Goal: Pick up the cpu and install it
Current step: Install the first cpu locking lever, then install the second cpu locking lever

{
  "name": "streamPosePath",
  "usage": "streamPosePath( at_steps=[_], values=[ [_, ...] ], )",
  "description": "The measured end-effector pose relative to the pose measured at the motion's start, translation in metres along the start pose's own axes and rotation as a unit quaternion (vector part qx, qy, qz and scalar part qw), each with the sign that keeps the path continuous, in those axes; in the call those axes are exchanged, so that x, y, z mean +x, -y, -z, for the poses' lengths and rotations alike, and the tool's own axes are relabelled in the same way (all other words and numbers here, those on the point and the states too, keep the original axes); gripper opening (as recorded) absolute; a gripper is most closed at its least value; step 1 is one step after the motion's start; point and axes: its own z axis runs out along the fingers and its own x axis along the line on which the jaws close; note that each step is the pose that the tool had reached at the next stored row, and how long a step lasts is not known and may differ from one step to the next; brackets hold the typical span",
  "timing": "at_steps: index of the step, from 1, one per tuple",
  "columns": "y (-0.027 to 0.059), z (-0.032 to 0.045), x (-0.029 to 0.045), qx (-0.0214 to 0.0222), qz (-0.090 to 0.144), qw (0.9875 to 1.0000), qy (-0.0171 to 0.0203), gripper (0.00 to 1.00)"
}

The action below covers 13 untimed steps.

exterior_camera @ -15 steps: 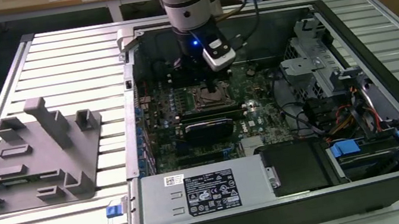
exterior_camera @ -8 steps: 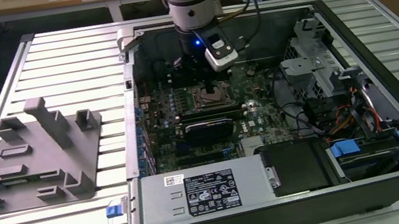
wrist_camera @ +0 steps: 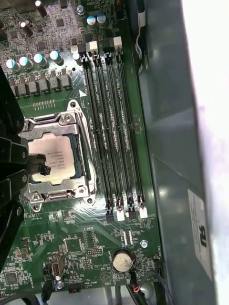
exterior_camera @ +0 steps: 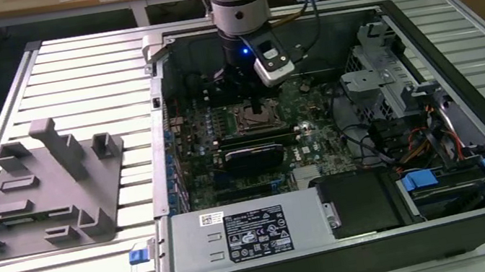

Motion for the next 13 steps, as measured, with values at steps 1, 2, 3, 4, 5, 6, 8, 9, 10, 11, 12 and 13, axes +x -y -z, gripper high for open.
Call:
streamPosePath(
  at_steps=[1, 2, 3, 4, 5, 6, 8, 9, 10, 11, 12, 13],
  values=[
    [-0.0001, -0.0001, -0.0010, 0.0003, 0.000, 1.0000, -0.0016, 0.11],
    [-0.0002, -0.0002, -0.0020, 0.0006, 0.000, 1.0000, -0.0031, 0.11],
    [-0.0004, -0.0003, -0.0030, 0.0008, 0.000, 1.0000, -0.0044, 0.11],
    [-0.0005, -0.0004, -0.0040, 0.0011, -0.001, 1.0000, -0.0056, 0.11],
    [-0.0007, -0.0005, -0.0051, 0.0013, -0.001, 1.0000, -0.0066, 0.11],
    [-0.0007, -0.0005, -0.0056, 0.0014, -0.001, 1.0000, -0.0069, 0.11],
    [-0.0007, -0.0005, -0.0056, 0.0014, -0.001, 1.0000, -0.0070, 0.11],
    [-0.0008, -0.0005, -0.0056, 0.0014, -0.002, 1.0000, -0.0070, 0.11],
    [-0.0008, -0.0005, -0.0056, 0.0014, -0.002, 1.0000, -0.0070, 0.11],
    [-0.0008, -0.0005, -0.0056, 0.0015, -0.002, 1.0000, -0.0070, 0.11],
    [-0.0008, -0.0005, -0.0056, 0.0015, -0.002, 1.0000, -0.0070, 0.11],
    [-0.0008, -0.0005, -0.0056, 0.0014, -0.002, 1.0000, -0.0070, 0.11]
  ],
)
